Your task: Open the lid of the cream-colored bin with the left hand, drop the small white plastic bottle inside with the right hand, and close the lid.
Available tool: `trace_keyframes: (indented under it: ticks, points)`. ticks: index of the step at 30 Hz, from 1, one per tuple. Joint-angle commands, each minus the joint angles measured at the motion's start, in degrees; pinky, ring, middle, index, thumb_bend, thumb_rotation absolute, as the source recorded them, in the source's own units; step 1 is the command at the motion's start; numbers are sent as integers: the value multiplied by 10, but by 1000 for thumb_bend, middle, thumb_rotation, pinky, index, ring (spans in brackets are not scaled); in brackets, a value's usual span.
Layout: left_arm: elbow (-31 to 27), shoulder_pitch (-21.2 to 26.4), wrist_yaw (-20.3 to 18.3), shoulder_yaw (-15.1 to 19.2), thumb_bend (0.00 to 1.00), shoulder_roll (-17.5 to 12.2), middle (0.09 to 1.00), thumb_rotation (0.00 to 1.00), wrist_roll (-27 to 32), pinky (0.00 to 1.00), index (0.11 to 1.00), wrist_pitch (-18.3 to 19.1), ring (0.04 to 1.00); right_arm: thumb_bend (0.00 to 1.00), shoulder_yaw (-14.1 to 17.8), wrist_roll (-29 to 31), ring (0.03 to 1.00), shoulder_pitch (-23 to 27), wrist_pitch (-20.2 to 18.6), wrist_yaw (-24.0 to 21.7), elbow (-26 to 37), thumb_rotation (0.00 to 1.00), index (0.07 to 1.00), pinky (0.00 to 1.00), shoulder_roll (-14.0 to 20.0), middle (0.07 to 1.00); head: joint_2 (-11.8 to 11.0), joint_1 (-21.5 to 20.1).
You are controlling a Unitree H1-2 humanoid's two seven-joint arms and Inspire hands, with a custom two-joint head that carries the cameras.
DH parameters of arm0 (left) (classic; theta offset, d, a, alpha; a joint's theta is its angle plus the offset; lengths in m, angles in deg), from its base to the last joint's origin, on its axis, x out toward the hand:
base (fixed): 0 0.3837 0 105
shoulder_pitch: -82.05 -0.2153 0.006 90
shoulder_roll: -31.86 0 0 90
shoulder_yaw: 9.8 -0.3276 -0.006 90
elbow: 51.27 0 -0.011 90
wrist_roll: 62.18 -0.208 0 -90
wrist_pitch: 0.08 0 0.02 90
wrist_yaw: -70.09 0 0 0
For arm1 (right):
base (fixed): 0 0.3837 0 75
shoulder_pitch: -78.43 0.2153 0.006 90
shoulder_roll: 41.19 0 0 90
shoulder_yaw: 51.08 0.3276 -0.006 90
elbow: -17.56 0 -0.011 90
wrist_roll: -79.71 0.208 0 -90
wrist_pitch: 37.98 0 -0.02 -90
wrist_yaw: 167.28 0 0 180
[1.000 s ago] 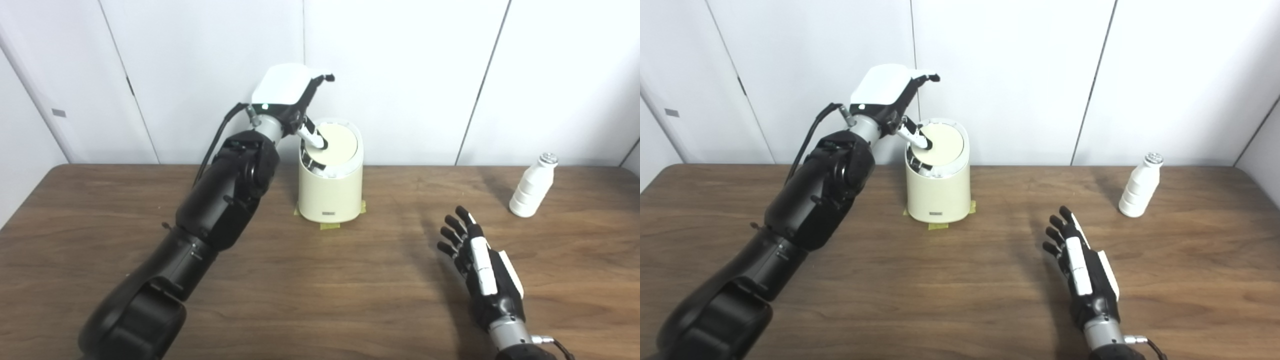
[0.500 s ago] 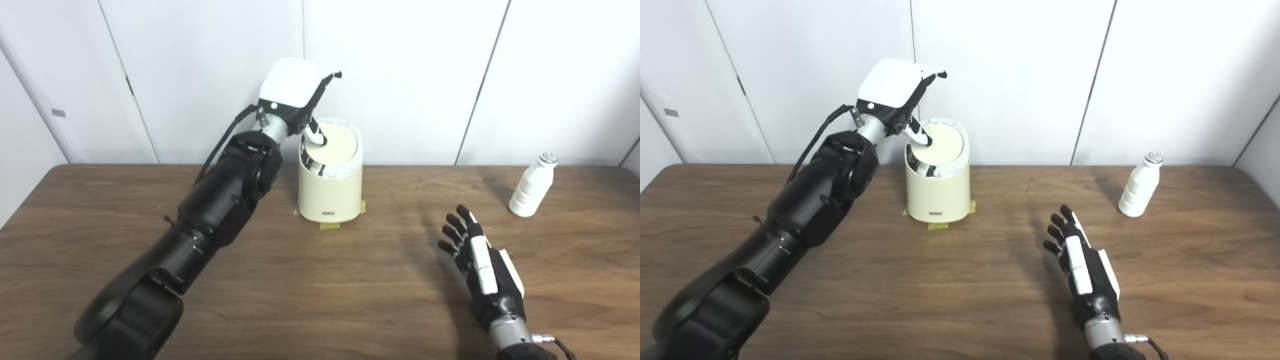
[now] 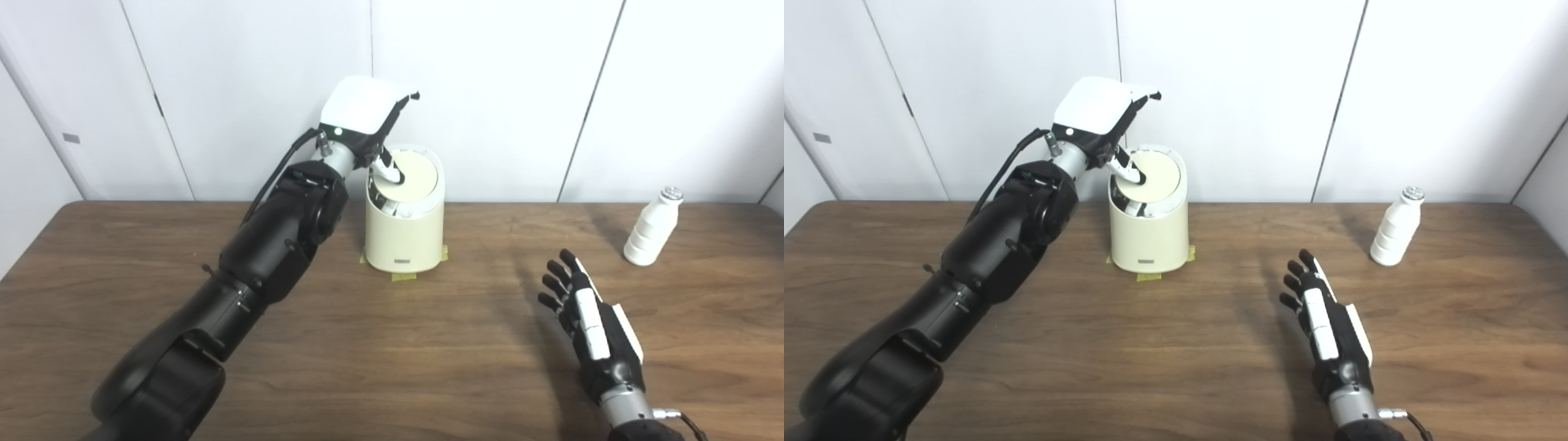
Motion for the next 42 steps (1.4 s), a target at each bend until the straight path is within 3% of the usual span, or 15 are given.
trace_keyframes:
  ticks: [1,13,29,37,42]
  points:
    - [-19,42,4,4,973,0,861,160,-12,802,886,5,861,660,-1,-2,919,18,10,1,19,923,959,854,-1,931,2,-1]
    - [7,40,-3,-6,987,-5,867,120,-14,857,891,-3,879,654,-6,-6,921,17,9,0,25,920,965,855,1,934,6,-3]
    - [23,30,14,-32,1000,-1,863,123,-38,828,886,-19,865,668,-6,-9,916,15,3,3,37,912,962,852,0,931,9,-5]
    - [6,23,-2,-34,1000,-1,879,96,-40,880,893,-13,893,685,-6,-9,918,16,5,2,37,920,963,858,2,933,9,-5]
    - [-28,23,-29,-20,1000,0,873,95,-29,811,884,3,870,694,-5,-9,920,16,2,3,39,918,964,859,2,935,11,-6]
